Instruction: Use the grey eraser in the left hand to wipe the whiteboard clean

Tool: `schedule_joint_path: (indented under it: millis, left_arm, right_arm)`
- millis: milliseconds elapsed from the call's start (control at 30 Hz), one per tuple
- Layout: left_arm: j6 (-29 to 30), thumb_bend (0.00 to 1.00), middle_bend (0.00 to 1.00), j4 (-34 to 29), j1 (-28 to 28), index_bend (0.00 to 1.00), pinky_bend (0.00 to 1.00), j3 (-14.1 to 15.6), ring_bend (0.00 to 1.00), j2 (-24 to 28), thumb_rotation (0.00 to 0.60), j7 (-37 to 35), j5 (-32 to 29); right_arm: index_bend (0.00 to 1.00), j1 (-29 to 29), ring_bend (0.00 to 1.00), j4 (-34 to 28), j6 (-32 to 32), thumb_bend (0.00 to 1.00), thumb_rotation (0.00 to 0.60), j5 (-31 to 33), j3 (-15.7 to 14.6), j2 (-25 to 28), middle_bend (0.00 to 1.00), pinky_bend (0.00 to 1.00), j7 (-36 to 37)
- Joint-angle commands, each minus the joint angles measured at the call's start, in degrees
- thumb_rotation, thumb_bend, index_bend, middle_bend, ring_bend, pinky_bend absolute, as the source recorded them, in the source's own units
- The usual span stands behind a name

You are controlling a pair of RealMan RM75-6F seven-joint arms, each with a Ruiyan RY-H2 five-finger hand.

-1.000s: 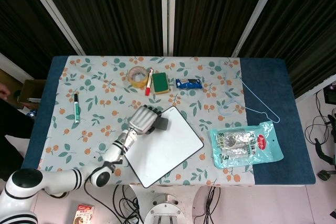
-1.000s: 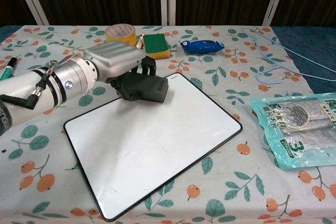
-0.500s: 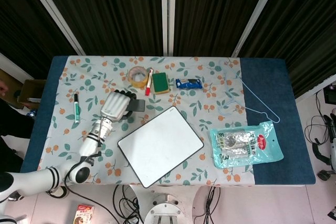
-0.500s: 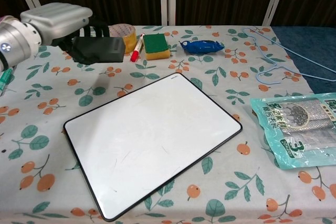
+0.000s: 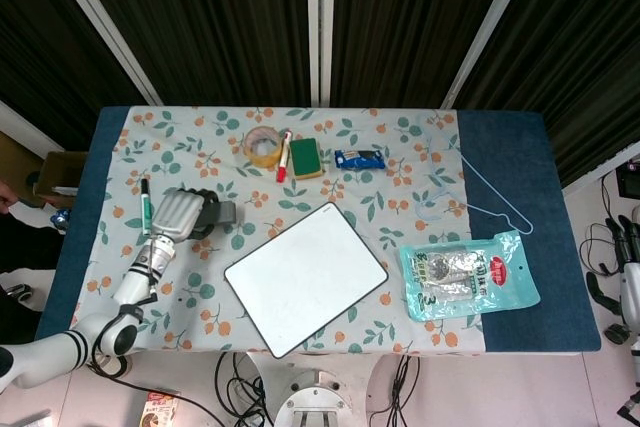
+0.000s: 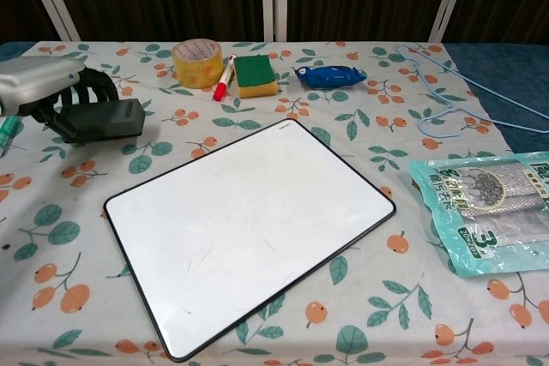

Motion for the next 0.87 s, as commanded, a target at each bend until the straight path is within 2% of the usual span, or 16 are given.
schedule_joint_path:
  millis: [33, 100, 200, 367, 433, 533, 633, 733, 800, 867]
  left_arm:
    - [-2.52, 0.15, 0.19, 1.03, 0.00, 0.16, 0.31, 1.77, 0.20, 1.08, 0.600, -4.55, 3.21]
    - [-1.57, 0.10, 0.14, 1.66, 0.10, 0.11, 0.28, 1.95, 0.16, 1.11, 0.600, -5.11, 4.51]
    - [-0.86, 0.05, 0.09, 1.51, 0.27, 0.10, 0.26, 2.00, 0.14, 1.49, 0.600, -5.63, 5.44]
    - [2.18, 0.03, 0.06, -1.84, 1.37, 0.10, 0.23, 1.98, 0.12, 3.95, 0.600, -5.38, 6.98]
    - [5.02, 0.02, 0.05, -4.77, 2.61, 0.09, 0.22, 2.22, 0.10, 5.92, 0.573, -4.53, 8.03]
    - [13.59, 0.01, 0.04, -13.06, 6.76, 0.09, 0.20, 3.75, 0.08, 11.53, 0.491, -0.93, 11.37]
    - [23.89, 0.00, 0.04, -19.48, 13.77, 0.09, 0.19, 6.29, 0.07, 16.57, 0.480, 1.77, 13.46]
    - [28.53, 0.00, 0.04, -20.27, 19.35, 0.09, 0.19, 8.76, 0.06, 19.92, 0.476, 5.13, 12.16]
    - [30.77, 0.00, 0.04, -20.28, 22.32, 0.09, 0.19, 10.05, 0.05, 21.27, 0.476, 6.20, 11.56]
    - [33.56, 0.00, 0.04, -20.10, 25.45, 0.09, 0.18, 11.02, 0.05, 22.19, 0.475, 4.11, 11.57]
  right_arm:
    - [0.00, -0.11, 0.00, -0.20, 0.20, 0.30, 0.600, -0.10, -0.09, 0.07, 0.00, 0.00, -0.15]
    - [0.00, -0.20, 0.00, -0.37, 0.40, 0.30, 0.600, -0.18, -0.12, 0.16, 0.00, 0.00, -0.24]
    - [0.00, -0.30, 0.00, -0.59, 0.70, 0.30, 0.600, -0.29, -0.11, 0.30, 0.00, 0.00, -0.25]
    - [0.00, -0.38, 0.00, -0.98, 1.07, 0.30, 0.600, -0.61, -0.15, 0.53, 0.00, 0.00, -0.05]
    - [0.00, -0.44, 0.00, -1.12, 1.25, 0.30, 0.600, -0.69, -0.13, 0.68, 0.00, 0.00, 0.12]
    - [0.00, -0.68, 0.00, -1.04, 1.59, 0.30, 0.600, -0.99, -0.27, 1.10, 0.00, 0.00, 0.75]
    - [0.00, -0.60, 0.00, 0.73, 1.38, 0.28, 0.600, -1.75, -0.78, 1.23, 0.00, 0.00, 0.70]
    - [0.00, -0.51, 0.00, 5.42, 3.90, 0.26, 0.600, -2.41, -0.30, -1.36, 0.00, 0.00, -4.79]
    - [0.00, -0.46, 0.00, 6.56, 4.48, 0.26, 0.600, -2.89, -0.32, -2.51, 0.00, 0.00, -4.21]
    - [0.00, -0.30, 0.00, 7.52, 4.28, 0.25, 0.600, -2.98, -0.31, -2.97, 0.00, 0.00, -3.32]
